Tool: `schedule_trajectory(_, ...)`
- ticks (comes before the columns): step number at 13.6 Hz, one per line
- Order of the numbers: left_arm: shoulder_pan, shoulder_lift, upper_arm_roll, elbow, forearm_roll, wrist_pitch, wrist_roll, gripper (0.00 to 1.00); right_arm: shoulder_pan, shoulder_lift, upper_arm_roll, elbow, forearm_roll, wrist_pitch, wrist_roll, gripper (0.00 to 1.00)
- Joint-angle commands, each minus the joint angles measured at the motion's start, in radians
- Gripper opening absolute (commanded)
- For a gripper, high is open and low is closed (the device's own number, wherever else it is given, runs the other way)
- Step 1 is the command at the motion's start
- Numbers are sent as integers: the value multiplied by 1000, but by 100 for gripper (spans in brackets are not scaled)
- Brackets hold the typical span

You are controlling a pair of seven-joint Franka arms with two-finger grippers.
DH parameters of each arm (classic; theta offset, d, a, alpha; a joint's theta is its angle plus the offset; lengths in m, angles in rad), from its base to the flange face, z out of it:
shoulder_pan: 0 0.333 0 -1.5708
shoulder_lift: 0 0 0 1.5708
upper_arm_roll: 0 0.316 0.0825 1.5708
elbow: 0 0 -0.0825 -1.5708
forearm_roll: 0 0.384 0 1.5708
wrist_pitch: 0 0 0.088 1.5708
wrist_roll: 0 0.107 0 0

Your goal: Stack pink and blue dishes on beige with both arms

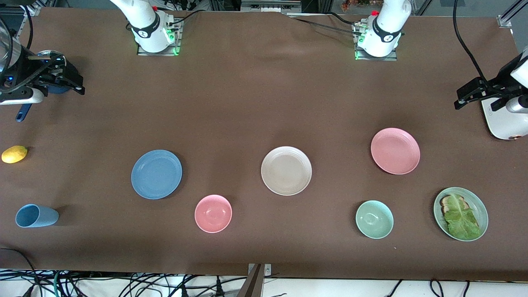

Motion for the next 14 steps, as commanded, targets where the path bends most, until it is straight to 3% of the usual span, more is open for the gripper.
schedule_trajectory(1, 0, 11, 0, 25, -7, -7, 2, 100, -16, -21, 15, -16, 11, 8, 7, 100)
schedule_trajectory(14, 0, 11, 0, 22, -7, -7, 2, 100, -16, -15, 15, -4, 10, 3, 2, 100)
